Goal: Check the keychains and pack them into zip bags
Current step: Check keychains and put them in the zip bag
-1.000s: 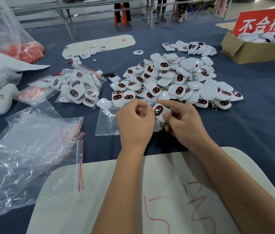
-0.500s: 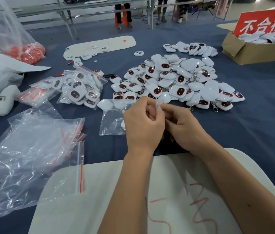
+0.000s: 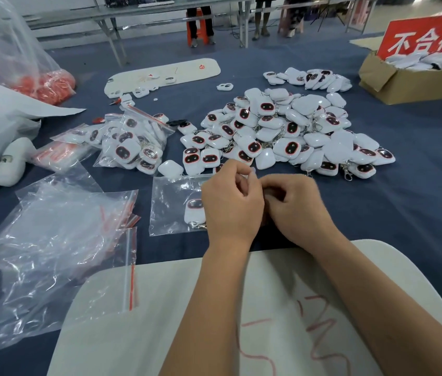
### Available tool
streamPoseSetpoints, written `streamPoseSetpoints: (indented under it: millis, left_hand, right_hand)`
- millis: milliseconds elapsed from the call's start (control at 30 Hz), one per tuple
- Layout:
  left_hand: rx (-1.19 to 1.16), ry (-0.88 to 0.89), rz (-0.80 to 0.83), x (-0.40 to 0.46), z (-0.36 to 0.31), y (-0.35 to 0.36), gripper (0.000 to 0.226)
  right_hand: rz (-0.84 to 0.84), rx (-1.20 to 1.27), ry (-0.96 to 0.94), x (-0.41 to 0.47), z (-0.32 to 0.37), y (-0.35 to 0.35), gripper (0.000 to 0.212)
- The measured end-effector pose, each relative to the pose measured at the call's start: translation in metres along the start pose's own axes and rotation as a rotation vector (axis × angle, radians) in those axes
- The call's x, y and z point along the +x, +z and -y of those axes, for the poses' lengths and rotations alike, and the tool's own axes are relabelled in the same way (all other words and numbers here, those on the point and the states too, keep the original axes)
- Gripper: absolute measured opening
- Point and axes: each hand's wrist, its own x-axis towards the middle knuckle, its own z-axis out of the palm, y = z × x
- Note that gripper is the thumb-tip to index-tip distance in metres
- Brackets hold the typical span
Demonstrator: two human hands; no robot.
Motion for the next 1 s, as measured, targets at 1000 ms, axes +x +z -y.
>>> streamPoseSetpoints:
  millis: [1000]
  left_hand:
    - [-0.12,-0.192,0.123,0.004,0.001,0.001,0.012]
  right_hand:
    - [-0.18,0.086,0.139,0.006,-0.01,-0.014,0.018]
